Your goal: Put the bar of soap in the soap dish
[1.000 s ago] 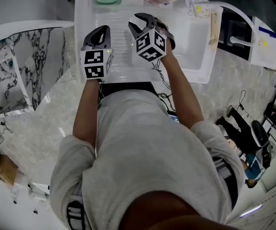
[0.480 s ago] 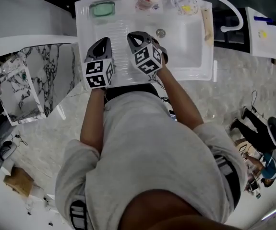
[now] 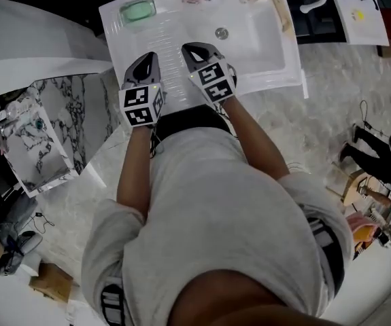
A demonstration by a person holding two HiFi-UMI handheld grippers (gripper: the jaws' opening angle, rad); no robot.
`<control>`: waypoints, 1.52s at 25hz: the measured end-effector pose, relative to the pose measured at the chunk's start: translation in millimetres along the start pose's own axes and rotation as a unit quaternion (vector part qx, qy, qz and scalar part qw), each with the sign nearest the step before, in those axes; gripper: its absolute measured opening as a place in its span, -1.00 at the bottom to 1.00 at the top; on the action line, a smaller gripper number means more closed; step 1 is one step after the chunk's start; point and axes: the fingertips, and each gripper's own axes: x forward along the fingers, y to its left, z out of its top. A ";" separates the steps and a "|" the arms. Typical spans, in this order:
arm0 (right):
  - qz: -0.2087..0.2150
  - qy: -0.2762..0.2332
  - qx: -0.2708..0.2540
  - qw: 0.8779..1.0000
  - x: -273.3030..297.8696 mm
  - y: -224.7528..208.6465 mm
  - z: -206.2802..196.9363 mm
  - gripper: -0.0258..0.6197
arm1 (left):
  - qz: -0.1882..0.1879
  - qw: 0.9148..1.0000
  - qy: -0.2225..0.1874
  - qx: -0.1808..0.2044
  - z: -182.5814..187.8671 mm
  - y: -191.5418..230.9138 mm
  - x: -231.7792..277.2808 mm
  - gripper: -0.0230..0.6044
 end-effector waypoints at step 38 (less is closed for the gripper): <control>-0.058 -0.380 0.042 0.922 -230.8 -40.9 180.9 -0.92 | -0.034 0.963 -0.246 0.099 192.0 -125.7 -104.4 -0.87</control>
